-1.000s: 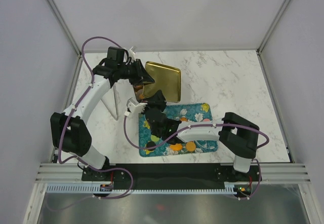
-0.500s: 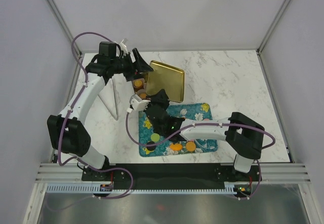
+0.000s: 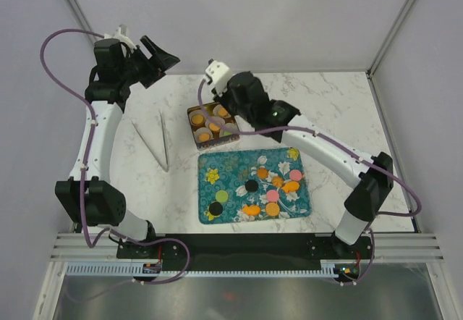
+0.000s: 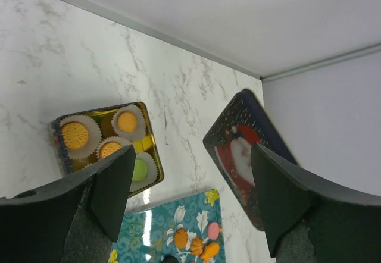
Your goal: Pack the cookies
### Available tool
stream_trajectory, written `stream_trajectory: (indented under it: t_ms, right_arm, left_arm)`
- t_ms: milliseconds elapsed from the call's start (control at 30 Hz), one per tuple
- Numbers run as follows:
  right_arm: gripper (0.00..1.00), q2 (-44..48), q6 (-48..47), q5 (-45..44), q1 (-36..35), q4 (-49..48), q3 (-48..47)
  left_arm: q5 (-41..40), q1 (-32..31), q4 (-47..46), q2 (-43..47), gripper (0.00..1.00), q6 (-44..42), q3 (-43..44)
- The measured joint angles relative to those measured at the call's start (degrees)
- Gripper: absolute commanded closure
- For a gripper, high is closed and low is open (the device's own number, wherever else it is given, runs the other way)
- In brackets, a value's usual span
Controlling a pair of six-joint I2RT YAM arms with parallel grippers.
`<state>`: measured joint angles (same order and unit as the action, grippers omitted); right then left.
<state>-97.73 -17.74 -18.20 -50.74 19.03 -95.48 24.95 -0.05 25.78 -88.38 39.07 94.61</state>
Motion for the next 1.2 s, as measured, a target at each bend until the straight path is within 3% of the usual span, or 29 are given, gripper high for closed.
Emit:
stream_trajectory:
  t_ms: [167,300,433,533,633,767,900,1200]
  right_arm:
    - [1.0,-7.4,12.6,25.1,11.8,4.3,-13.1]
    - [1.0,-16.9,26.8,47.3,18.9,1.0,-18.1]
    - [1.0,-28.3,43.9,63.1,23.1,-8.2,-20.2]
    - [1.0,-35.2,61.7,71.3,25.1,-24.1,-17.1]
    - [1.0,-43.1,83.8,77.2,26.5,-45.5,-16.8]
    - [1.0,-51.2,103.5,81.4,27.6,-64.4,-20.5]
    - [1.0,-52.3,109.3,84.0,28.1,-69.6,-20.5]
    - [1.0,-52.8,110.0,86.6,28.5,-72.2,-20.5]
  left_arm:
    - [-5.8,2.1,0.2,5.6,0.14,0.3,-4.3]
    - [-7.1,2.2,-1.0,8.4,0.14,0.3,-8.1]
    - [-7.1,1.8,-2.7,9.1,0.14,0.3,-15.1]
    - [-7.2,0.7,-2.3,7.9,0.14,0.3,-19.5]
    - [-7.3,-1.6,-2.3,5.6,0.14,0.3,-21.7]
    - [-7.1,-4.1,-2.3,1.8,0.14,0.3,-22.9]
    - [-7.1,-4.4,-2.3,-0.8,0.14,0.3,-23.1]
    - [-9.0,-4.4,-4.3,-4.3,0.14,-0.1,-23.1]
